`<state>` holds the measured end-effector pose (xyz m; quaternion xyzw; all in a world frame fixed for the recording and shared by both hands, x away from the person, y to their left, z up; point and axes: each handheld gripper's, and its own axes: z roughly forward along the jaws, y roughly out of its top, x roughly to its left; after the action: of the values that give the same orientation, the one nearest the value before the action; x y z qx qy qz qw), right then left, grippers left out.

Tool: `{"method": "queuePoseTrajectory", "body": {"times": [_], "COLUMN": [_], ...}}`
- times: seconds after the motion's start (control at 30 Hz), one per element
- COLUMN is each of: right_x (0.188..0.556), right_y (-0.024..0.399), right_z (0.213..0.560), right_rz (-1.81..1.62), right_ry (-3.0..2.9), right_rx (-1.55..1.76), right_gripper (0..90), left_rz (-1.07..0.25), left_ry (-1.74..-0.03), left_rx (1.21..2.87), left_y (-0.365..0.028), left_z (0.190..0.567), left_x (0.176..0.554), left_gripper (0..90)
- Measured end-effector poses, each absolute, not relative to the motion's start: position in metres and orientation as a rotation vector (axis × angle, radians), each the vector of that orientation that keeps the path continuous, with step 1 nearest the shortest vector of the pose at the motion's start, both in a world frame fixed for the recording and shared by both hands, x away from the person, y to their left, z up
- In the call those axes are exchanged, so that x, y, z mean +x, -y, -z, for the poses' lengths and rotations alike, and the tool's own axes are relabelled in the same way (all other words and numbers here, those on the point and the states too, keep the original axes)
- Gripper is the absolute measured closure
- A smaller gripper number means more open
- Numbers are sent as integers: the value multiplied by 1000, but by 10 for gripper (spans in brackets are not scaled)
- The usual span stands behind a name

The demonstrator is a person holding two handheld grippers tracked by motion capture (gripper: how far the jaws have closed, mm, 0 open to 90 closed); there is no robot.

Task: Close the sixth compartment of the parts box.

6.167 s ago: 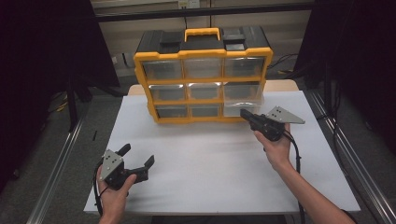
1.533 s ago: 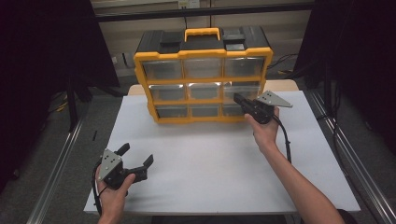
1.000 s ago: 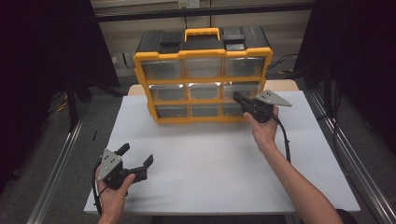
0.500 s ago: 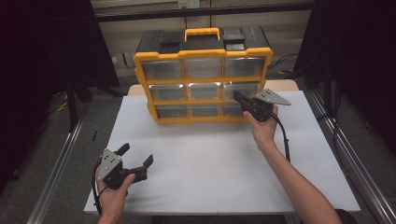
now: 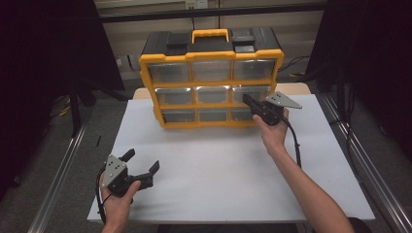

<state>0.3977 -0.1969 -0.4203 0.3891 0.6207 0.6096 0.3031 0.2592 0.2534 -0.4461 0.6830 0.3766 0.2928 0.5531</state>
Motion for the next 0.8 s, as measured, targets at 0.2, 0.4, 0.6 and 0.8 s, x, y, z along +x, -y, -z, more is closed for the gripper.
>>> {"method": "queuePoseTrajectory", "body": {"times": [0.2,0.4,0.6,0.8], "right_x": [399,401,404,407], "right_y": [197,197,198,198], "right_z": [421,422,425,425], "right_rz": [-1610,-1616,-1617,-1613], "right_ry": [-1638,-1630,-1625,-1631], "right_rx": [1038,1046,1058,1048], "right_gripper": [900,900,900,900], "left_rz": [-692,-688,-706,-698], "left_ry": [-906,-891,-907,-908], "left_rx": [1606,1617,1610,1611], "left_y": [-253,-254,-254,-255], "left_z": [446,446,446,447], "left_x": [259,259,260,261], "left_gripper": [36,36,38,38]}}
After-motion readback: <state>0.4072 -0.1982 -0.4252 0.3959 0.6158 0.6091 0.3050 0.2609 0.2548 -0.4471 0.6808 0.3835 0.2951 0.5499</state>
